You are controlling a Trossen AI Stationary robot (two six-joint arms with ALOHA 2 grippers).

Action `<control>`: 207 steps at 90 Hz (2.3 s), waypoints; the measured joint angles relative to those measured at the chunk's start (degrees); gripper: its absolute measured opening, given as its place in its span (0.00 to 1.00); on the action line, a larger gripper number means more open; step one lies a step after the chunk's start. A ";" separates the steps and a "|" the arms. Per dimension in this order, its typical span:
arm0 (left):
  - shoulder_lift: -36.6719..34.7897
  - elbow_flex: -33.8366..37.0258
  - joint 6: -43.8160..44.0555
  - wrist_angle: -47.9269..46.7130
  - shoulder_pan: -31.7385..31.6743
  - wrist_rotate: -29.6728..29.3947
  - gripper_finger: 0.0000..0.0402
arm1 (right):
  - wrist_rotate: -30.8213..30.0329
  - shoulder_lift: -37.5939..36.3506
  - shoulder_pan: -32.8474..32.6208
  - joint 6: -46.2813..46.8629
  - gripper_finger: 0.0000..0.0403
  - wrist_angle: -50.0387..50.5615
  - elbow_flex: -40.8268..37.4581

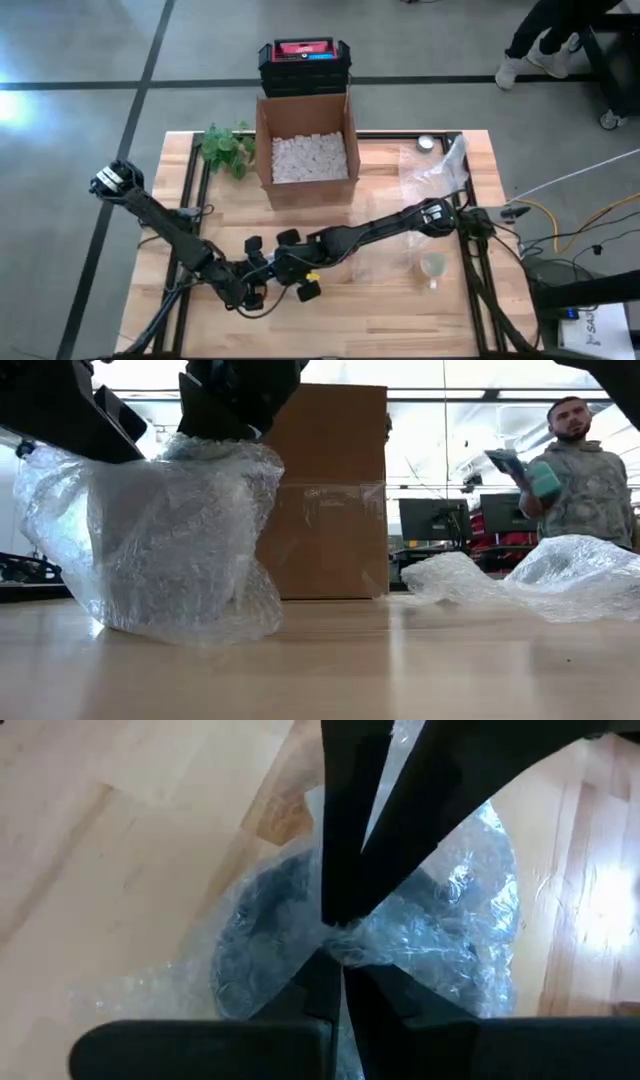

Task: Wrap mug
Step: Wrap the blue mug using the left bubble wrap

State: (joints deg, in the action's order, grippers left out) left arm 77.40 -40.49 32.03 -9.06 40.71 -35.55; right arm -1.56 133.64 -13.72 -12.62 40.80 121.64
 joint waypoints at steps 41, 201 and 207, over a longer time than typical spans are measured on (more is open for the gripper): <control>-1.84 0.04 -0.86 -0.39 -0.07 0.61 0.00 | -0.02 -0.02 0.11 0.30 0.01 -0.78 0.00; -12.00 -8.12 16.43 -33.71 3.60 6.52 0.00 | 0.26 0.68 0.63 3.02 0.00 1.69 -0.26; -11.87 -6.81 20.48 -35.93 6.12 7.10 0.00 | 0.26 0.72 0.63 3.02 0.00 1.70 -0.26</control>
State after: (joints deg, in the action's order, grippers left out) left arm 65.53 -47.30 52.51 -44.99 46.82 -28.45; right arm -1.30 134.37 -13.08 -9.61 42.50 121.38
